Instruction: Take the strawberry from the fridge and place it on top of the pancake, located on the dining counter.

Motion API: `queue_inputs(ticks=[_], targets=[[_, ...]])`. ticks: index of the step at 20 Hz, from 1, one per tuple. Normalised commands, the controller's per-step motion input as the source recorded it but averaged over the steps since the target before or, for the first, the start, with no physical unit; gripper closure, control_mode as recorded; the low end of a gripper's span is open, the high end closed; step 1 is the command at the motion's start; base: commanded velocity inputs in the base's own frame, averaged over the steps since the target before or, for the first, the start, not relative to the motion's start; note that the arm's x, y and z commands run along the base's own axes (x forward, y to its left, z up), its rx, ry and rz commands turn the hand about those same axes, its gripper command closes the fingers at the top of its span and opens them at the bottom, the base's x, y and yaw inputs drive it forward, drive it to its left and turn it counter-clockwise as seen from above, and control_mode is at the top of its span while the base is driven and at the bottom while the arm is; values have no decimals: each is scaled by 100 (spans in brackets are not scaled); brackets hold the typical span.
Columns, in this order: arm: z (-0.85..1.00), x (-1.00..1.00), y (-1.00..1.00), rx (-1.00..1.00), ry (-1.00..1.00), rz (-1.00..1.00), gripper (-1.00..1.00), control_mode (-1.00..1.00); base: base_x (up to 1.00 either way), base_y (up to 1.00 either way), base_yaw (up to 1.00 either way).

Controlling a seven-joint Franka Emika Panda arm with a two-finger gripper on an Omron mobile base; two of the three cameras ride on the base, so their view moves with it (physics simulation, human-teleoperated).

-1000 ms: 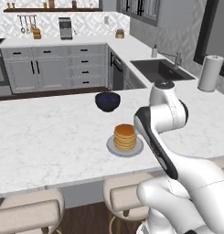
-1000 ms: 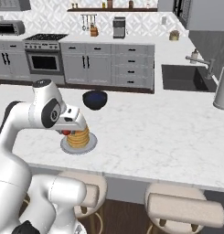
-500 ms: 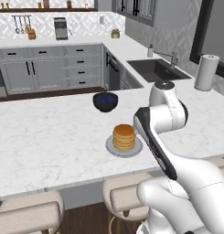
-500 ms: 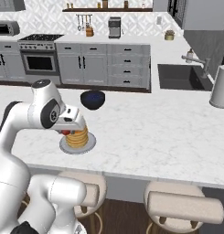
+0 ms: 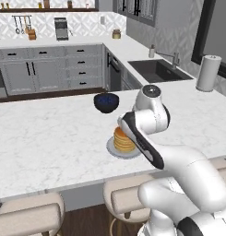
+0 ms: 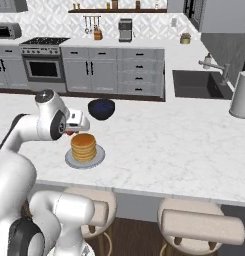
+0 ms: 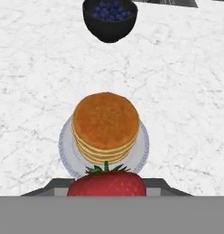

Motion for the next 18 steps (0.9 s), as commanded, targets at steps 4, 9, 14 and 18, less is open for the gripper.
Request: queue_inputs(ticks=[4,9,14,18], targets=[[-22,99,-1,3,16,6,100,-100,0,0,0],[-30,68,0,0,30,0,100,-100,0,0,0],[-11,34,0,0,13,0,100,-100,0,0,0],[-35,3,0,-2,0,0,100,-100,0,0,0]])
